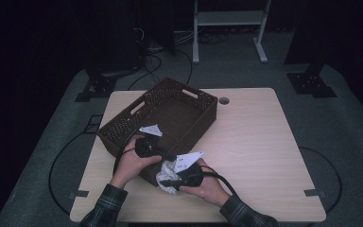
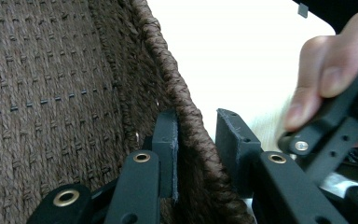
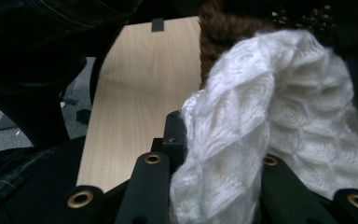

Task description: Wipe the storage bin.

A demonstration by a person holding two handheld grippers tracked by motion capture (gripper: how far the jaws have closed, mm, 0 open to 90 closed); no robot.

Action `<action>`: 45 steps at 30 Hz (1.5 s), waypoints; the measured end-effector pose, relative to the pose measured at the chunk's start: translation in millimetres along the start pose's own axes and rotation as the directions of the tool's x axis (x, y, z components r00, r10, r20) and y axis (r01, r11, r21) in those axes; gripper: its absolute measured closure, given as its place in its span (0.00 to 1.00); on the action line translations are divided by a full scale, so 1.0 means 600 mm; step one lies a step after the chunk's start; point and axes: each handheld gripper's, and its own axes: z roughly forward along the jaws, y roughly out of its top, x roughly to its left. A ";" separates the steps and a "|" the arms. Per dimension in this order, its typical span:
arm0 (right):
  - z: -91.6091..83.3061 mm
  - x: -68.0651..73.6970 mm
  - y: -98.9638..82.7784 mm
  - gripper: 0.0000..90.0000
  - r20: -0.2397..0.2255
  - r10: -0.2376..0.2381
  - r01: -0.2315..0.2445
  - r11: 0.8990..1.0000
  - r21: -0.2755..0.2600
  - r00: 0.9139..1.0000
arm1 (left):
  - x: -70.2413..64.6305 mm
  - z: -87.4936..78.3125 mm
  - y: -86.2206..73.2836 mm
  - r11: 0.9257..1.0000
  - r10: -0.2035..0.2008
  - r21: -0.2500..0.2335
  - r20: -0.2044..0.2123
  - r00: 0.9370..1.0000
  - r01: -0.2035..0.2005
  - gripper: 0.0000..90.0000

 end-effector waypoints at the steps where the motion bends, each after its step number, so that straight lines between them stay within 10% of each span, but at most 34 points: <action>1: -0.002 0.002 0.002 0.84 0.000 -0.002 0.002 1.000 -0.005 1.000 | 0.000 0.000 0.000 1.000 -0.001 0.000 -0.001 1.000 0.001 0.77; 10: -0.009 0.018 0.018 0.84 -0.037 -0.022 0.020 0.998 -0.062 0.999 | -0.001 0.000 0.000 1.000 -0.005 -0.003 0.000 1.000 0.005 0.77; 28: 0.042 -0.012 -0.042 0.84 -0.033 0.045 -0.043 0.997 0.071 0.998 | -0.001 0.001 0.000 1.000 -0.002 0.000 -0.003 1.000 0.002 0.77; 45: -0.052 -0.022 -0.061 0.83 0.095 0.060 -0.065 0.997 0.050 0.994 | -0.001 0.000 0.000 1.000 -0.006 0.002 -0.002 1.000 0.006 0.77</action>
